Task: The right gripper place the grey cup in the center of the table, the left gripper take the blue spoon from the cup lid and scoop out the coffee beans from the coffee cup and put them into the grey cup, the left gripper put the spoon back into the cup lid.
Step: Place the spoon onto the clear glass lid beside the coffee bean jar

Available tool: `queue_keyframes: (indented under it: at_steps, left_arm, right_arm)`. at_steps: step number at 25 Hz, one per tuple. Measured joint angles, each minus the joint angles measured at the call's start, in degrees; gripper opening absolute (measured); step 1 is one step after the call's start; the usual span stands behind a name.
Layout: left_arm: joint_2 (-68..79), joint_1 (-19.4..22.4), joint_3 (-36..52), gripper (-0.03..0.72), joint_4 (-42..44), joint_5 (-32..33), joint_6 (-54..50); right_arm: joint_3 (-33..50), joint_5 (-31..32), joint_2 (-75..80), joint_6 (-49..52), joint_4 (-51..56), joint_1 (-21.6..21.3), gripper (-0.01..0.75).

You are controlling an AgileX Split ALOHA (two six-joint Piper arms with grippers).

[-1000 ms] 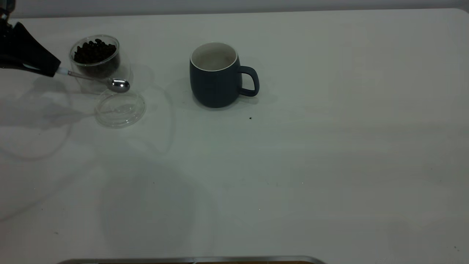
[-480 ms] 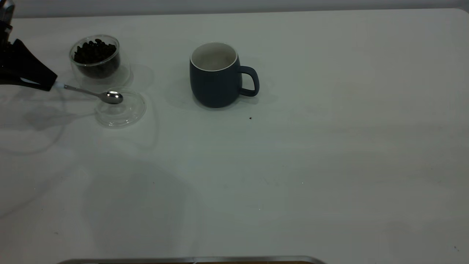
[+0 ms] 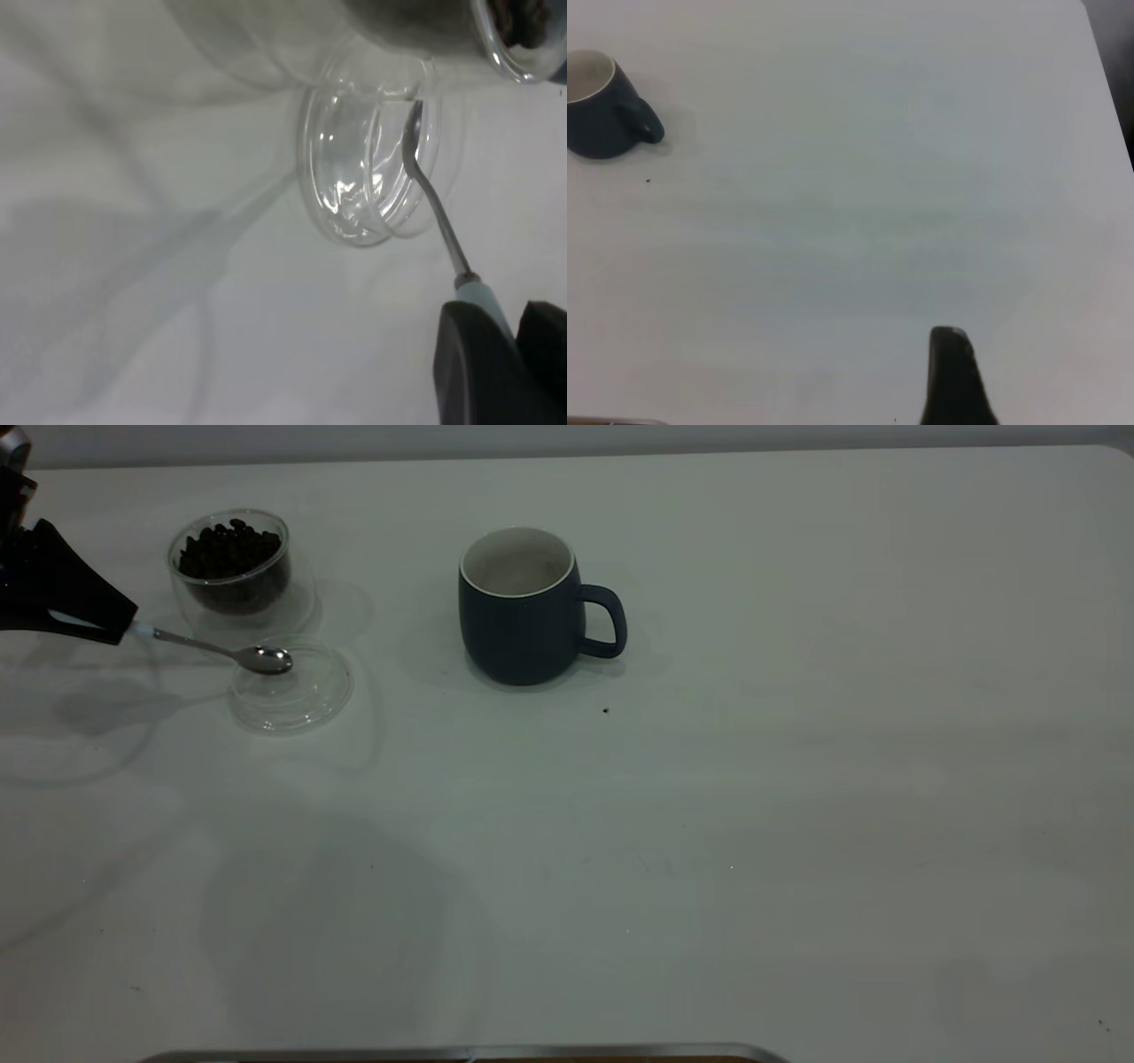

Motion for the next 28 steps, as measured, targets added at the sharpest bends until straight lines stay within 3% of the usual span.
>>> queue_keyframes:
  at_steps: [11,28]
  left_arm:
    - [3.4,0.0,-0.1,0.122,-5.6,1.1,-2.6]
    - [6.3,0.0,-0.2,0.125,-7.6,0.0,-2.5]
  right_arm:
    - [0.0,0.0,0.0,0.0,0.0,0.0,0.530]
    - [0.0,0.0,0.0,0.0,0.1,0.0,0.530]
